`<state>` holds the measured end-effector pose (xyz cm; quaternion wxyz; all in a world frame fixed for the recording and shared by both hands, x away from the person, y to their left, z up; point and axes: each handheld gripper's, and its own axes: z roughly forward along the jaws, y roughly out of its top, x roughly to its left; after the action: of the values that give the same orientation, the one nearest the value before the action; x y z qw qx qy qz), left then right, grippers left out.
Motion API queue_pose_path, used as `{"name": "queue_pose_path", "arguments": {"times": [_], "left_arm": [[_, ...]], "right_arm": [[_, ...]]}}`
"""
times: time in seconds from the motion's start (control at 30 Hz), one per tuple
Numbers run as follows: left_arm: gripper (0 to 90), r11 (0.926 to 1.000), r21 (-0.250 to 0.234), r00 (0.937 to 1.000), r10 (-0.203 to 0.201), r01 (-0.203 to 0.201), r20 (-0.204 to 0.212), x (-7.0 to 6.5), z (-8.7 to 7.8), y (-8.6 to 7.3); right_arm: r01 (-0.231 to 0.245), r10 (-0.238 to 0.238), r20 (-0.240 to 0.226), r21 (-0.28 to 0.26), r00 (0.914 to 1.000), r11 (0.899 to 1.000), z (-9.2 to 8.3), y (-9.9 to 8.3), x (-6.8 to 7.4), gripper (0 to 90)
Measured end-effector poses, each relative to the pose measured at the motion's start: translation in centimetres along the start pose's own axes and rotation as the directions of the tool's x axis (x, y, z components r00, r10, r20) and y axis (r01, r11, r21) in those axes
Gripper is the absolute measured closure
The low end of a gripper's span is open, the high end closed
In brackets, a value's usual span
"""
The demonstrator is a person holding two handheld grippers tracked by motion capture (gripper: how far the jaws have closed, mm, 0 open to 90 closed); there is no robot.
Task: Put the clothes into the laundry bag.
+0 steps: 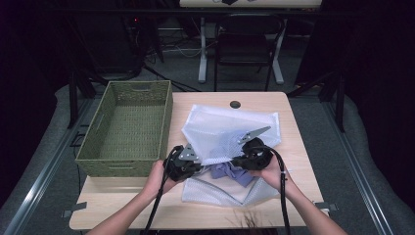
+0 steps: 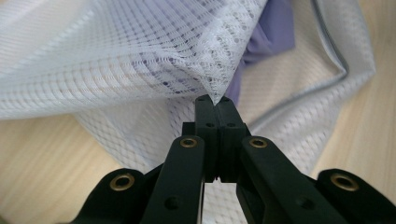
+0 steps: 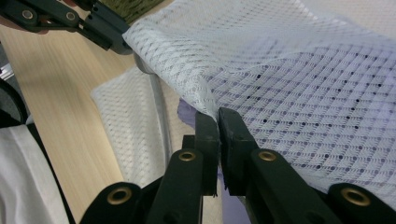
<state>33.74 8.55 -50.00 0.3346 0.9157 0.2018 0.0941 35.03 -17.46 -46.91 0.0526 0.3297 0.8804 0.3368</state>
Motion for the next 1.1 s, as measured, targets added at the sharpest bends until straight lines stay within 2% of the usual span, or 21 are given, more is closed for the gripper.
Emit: {"name": "queue_pose_path", "arguments": {"times": [0.03,0.27,0.4,0.67,0.93,0.97,1.1], "left_arm": [[90.0,0.9998,0.018,0.9998,0.009,-0.010,0.019,0.0,0.1,-0.1],[90.0,0.9989,0.037,0.9982,0.025,-0.027,0.054,-0.2,0.8,-0.2],[90.0,0.9961,0.069,0.9958,0.049,-0.055,0.078,-0.4,1.5,-0.1],[90.0,0.9926,0.102,0.9938,0.057,-0.067,0.095,-0.5,2.3,-0.4],[90.0,0.9838,0.149,0.9903,0.084,-0.100,0.111,-0.8,3.4,-0.6],[90.0,0.9825,0.155,0.9902,0.087,-0.103,0.109,-0.8,3.4,-0.6],[90.0,0.9802,0.165,0.9894,0.092,-0.110,0.112,-0.9,3.7,-0.5]], "right_arm": [[0.004,-0.004,-0.002,0.009,1.0000,1.000,0.1,0.0,0.0,86.9],[0.015,-0.014,-0.006,0.043,0.9999,0.999,0.4,-0.6,0.1,86.8],[0.017,-0.016,-0.014,0.073,0.9998,0.997,0.5,-1.4,0.0,87.0],[0.030,-0.029,-0.015,0.117,0.9995,0.993,1.0,-1.6,0.3,87.7],[0.054,-0.050,-0.023,0.184,0.9985,0.981,1.8,-1.9,0.2,88.3],[0.046,-0.042,-0.025,0.193,0.9988,0.980,1.9,-2.0,0.3,88.3],[0.062,-0.055,-0.035,0.236,0.9979,0.970,2.3,-2.3,0.3,88.3]]}}
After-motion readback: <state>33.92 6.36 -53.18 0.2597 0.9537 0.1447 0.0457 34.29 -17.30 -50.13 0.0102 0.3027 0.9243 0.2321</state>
